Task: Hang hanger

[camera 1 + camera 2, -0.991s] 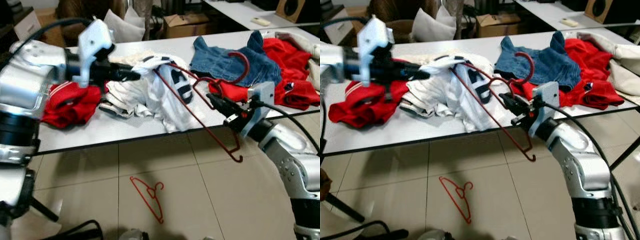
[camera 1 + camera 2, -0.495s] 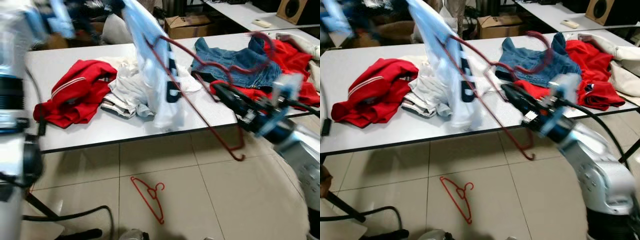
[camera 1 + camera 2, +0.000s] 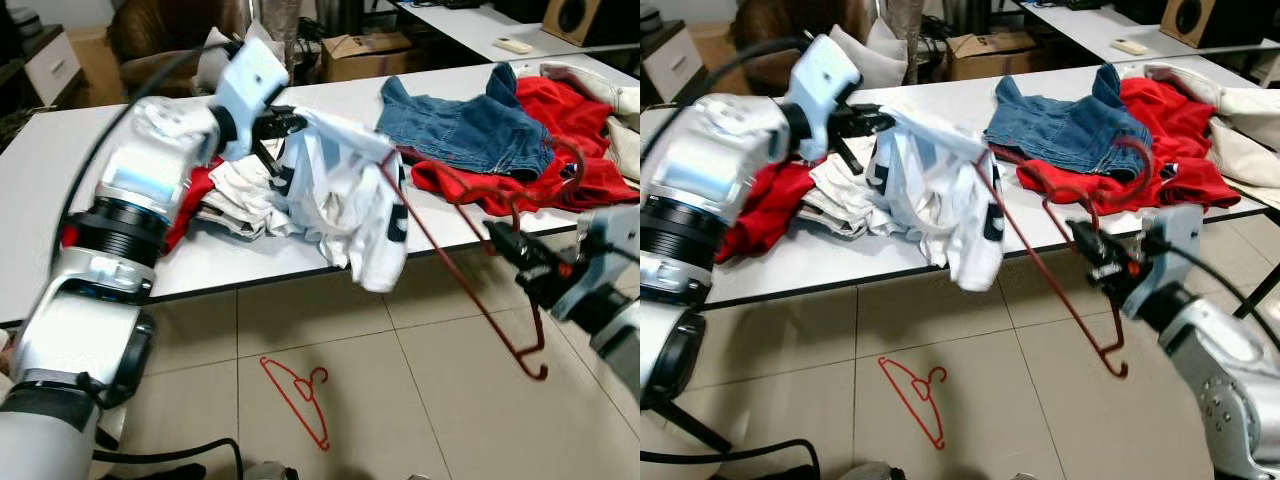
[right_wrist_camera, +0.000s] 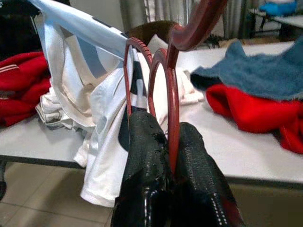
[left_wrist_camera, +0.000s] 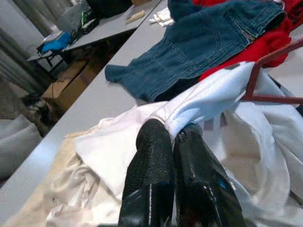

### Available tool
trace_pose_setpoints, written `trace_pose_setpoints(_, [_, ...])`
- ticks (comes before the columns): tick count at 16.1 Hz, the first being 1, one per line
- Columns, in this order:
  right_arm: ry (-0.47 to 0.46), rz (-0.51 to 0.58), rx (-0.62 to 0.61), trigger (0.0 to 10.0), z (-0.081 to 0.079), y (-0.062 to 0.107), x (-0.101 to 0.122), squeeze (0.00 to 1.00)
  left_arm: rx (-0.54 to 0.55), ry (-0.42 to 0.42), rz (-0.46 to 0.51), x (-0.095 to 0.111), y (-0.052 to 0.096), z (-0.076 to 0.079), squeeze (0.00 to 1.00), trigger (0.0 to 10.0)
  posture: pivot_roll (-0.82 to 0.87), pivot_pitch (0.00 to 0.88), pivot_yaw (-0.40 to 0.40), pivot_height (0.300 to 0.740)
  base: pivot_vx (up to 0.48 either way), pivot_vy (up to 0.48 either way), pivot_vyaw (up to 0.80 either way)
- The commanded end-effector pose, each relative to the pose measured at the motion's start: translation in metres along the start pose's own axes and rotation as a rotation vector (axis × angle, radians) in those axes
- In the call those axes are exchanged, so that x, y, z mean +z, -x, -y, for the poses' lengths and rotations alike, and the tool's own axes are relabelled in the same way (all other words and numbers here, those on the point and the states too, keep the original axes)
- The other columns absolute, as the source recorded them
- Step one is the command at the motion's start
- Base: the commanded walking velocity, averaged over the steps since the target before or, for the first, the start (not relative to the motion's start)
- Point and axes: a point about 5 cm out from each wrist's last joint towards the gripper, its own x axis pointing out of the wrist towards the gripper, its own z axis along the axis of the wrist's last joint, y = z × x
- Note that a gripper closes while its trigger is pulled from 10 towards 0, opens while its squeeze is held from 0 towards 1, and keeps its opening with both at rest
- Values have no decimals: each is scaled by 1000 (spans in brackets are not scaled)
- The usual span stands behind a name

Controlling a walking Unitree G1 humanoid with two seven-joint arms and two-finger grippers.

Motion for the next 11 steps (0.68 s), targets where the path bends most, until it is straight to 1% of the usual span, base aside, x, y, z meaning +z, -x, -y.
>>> trace_pose_setpoints(1, [1, 5, 20, 10000, -4, -2, -1, 0, -6, -21, 13, 1, -4, 5, 0, 0, -160, 0, 98, 710, 0, 0, 0])
trace_pose_setpoints(2, [-14, 8, 60, 10000, -10, -4, -4, 0, -21, -19, 36, 3, -9, 12, 0, 0, -162, 0, 99, 710, 0, 0, 0])
trace_pose_setpoints(3, [-22, 3, 90, 10000, -14, -5, -7, 0, -22, -6, 46, 3, -13, 15, 0, 0, -164, 0, 97, 710, 0, 0, 0])
trace_pose_setpoints(4, [-18, -13, 149, 10000, -24, -5, -11, 0, -24, 34, 77, 3, -19, 20, 0, 0, -165, 0, 95, 710, 0, 0, 0])
trace_pose_setpoints(6, [-27, -16, 248, 10000, -40, -3, -14, 0, -26, 90, 136, 10, -22, 23, 0, 0, -168, 0, 94, 710, 0, 0, 0])
trace_pose_setpoints(7, [-29, -15, 265, 10000, -43, -2, -15, 0, -29, 106, 157, 13, -21, 22, 0, 0, -169, 0, 94, 710, 0, 0, 0])
trace_pose_setpoints(9, [-32, -4, 256, 10000, -42, -7, -16, 0, -83, 94, 167, 16, -18, 27, 0, 0, -169, 0, 91, 710, 0, 0, 0])
trace_pose_setpoints(11, [-46, 6, 207, 10000, -37, -13, -17, 0, -131, 76, 167, 17, -15, 31, 0, 0, -163, 0, 84, 710, 0, 0, 0])
